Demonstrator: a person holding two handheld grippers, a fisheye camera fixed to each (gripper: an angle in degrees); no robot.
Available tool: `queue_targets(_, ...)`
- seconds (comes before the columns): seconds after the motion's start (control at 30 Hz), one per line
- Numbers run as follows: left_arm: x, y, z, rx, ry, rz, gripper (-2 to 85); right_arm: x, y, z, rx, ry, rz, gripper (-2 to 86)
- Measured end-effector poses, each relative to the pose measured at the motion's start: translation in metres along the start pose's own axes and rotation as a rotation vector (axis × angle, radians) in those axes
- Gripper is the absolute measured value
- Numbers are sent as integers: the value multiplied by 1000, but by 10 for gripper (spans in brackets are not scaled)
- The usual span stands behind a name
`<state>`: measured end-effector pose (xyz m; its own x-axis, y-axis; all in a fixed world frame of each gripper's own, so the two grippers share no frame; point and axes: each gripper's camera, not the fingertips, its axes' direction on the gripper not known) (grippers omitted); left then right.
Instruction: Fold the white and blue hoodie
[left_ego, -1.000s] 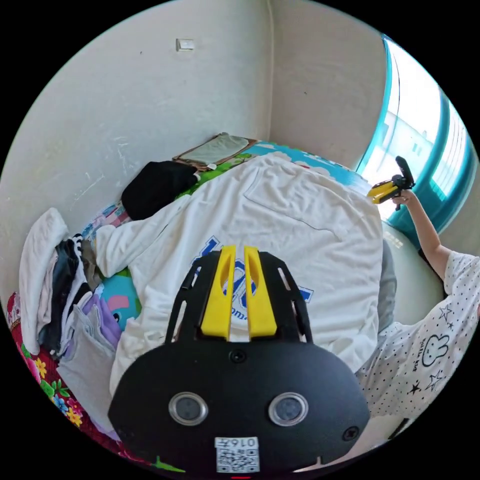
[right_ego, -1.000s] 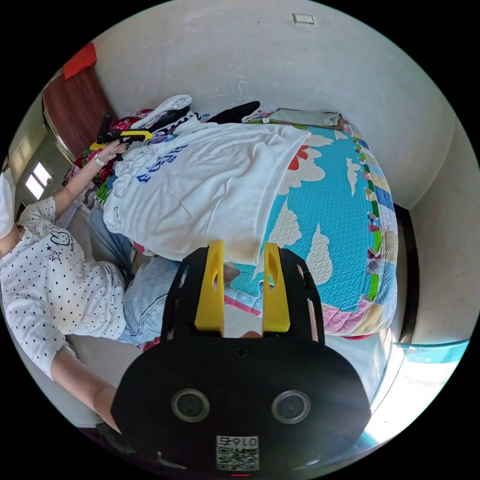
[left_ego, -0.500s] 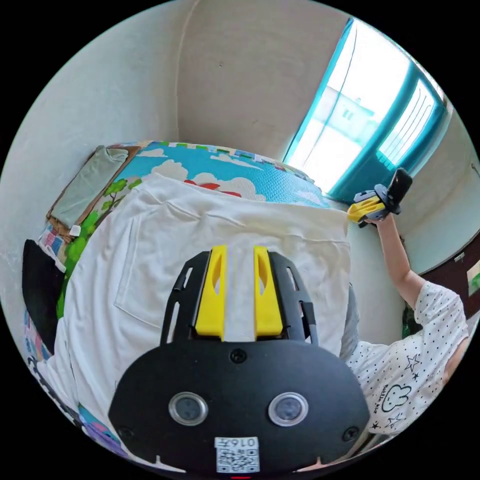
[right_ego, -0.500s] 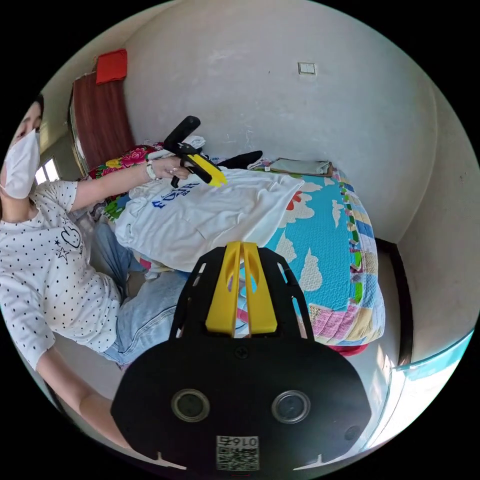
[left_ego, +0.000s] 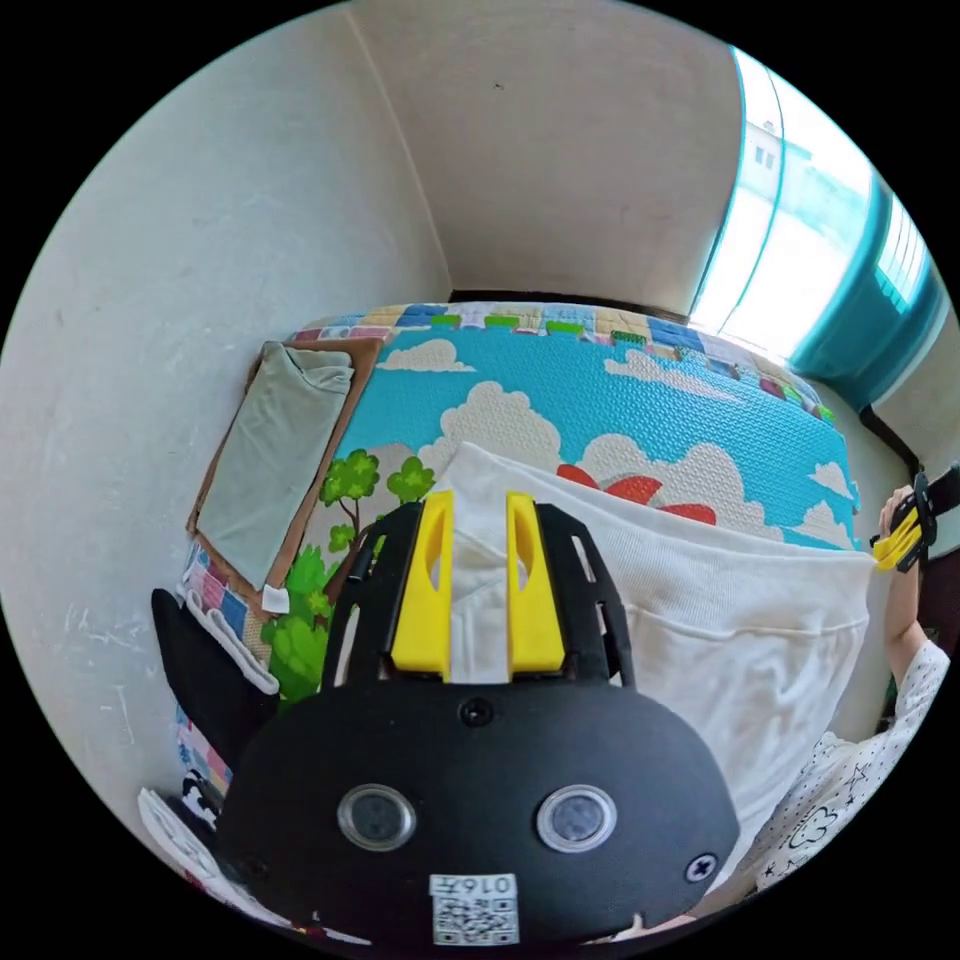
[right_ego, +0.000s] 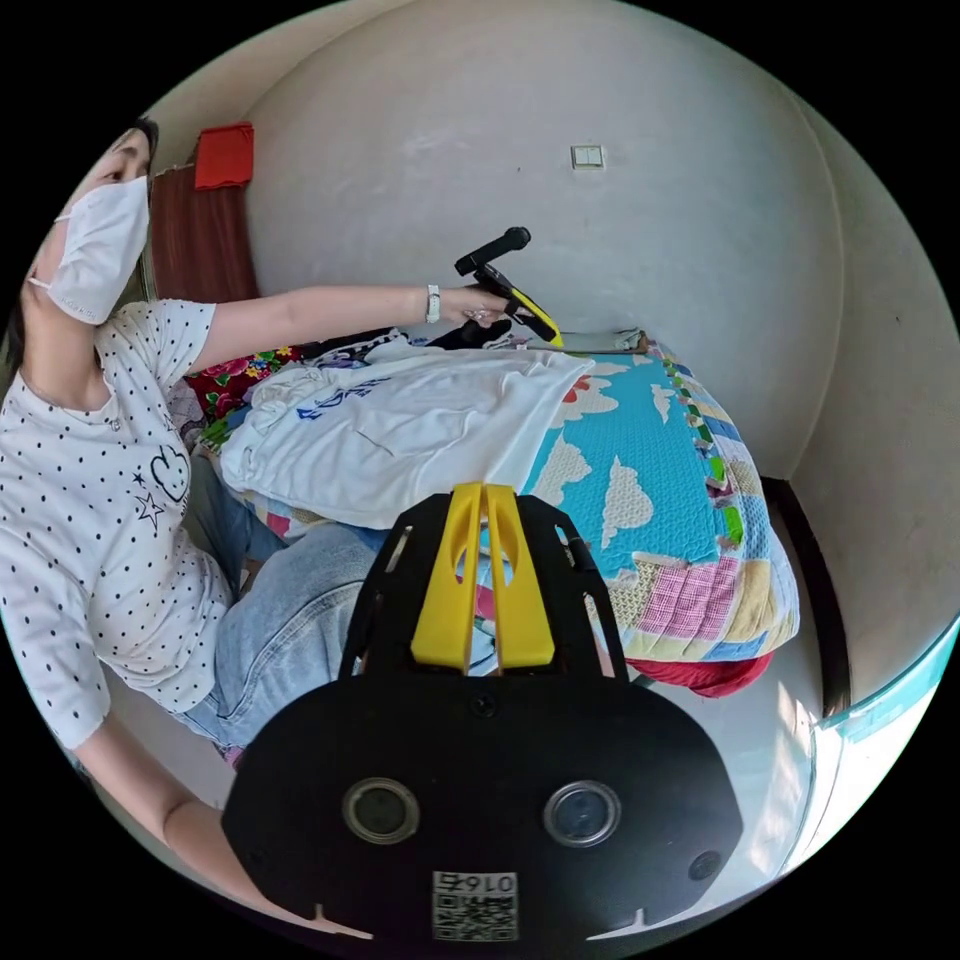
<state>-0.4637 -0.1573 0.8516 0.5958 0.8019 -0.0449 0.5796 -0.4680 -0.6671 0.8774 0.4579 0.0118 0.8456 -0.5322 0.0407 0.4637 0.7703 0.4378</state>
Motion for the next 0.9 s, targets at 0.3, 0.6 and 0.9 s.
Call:
queue_targets(0.3,26,-55,36,-18,-53,183,2,-1,22,-7,16,4,-12,-1)
queue_targets(0.6,-11,-62,19,24,7,60,-9,-16,33,-10,58,70,-10,-1)
queue_targets(0.9,-35,-18,111,86,108,-211,-9,-4,30,8,19,88,232,-2)
